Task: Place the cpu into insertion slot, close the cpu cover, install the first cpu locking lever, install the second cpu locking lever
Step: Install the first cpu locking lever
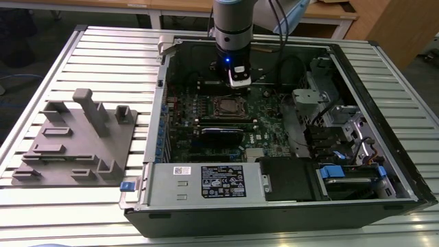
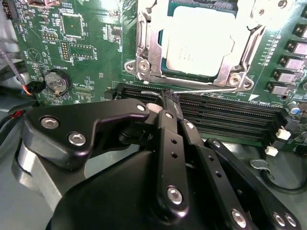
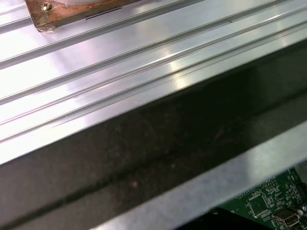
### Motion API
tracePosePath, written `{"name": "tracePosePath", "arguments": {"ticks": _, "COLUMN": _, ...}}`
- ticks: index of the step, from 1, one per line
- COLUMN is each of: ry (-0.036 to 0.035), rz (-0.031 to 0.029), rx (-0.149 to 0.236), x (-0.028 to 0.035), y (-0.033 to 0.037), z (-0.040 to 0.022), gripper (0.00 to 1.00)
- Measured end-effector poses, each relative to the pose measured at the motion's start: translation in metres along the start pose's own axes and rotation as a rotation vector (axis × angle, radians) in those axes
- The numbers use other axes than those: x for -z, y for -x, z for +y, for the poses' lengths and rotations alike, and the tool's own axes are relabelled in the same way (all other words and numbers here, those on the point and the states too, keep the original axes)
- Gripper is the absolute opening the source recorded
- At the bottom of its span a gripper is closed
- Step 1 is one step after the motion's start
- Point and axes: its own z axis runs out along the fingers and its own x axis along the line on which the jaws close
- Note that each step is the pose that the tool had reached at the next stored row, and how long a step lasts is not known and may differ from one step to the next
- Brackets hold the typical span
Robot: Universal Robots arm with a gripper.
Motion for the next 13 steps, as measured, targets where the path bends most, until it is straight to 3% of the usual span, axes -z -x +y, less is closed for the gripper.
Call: {"name": "tracePosePath", "arguments": {"ticks": 13, "ry": 0.0000, "rz": 0.0001, "rx": 0.000, "x": -0.0004, "y": 0.0019, "z": 0.0013, "gripper": 0.10}}
